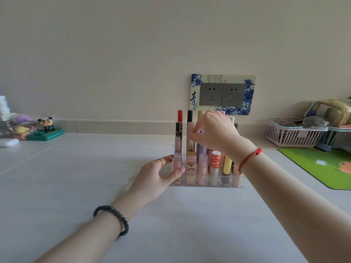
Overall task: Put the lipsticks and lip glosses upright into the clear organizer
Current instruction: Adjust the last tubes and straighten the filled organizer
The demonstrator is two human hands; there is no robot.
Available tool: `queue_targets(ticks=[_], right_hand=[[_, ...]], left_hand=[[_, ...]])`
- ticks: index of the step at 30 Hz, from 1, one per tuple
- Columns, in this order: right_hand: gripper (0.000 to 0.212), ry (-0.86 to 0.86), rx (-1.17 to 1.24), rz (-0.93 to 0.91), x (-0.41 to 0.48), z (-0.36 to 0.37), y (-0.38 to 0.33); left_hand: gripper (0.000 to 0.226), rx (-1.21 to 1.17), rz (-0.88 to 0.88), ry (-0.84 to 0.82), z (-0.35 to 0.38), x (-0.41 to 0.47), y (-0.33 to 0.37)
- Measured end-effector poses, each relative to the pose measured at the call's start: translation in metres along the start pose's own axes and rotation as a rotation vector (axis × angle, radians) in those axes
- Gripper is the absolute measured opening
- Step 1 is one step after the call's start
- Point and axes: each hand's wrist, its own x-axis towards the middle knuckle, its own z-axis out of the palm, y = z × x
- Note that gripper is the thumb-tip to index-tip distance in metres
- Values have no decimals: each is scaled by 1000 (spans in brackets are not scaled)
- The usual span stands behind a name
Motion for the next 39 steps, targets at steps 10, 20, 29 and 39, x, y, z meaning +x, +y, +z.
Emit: queue_targets(ticks=[10,20,29,39], right_hand=[[31,46,46,21,7,6,2],[27,93,80,49,12,10,5],[32,63,90,42,13,10,5],[26,64,69,38,9,7,6]], left_hand=[[91,-1,-3,-2,1,1,-2],[92,8,-8,-10,0,1,-1],[98,-5,-3,-4,0,1,-1],[95,45,3,13,-2,-2,5]])
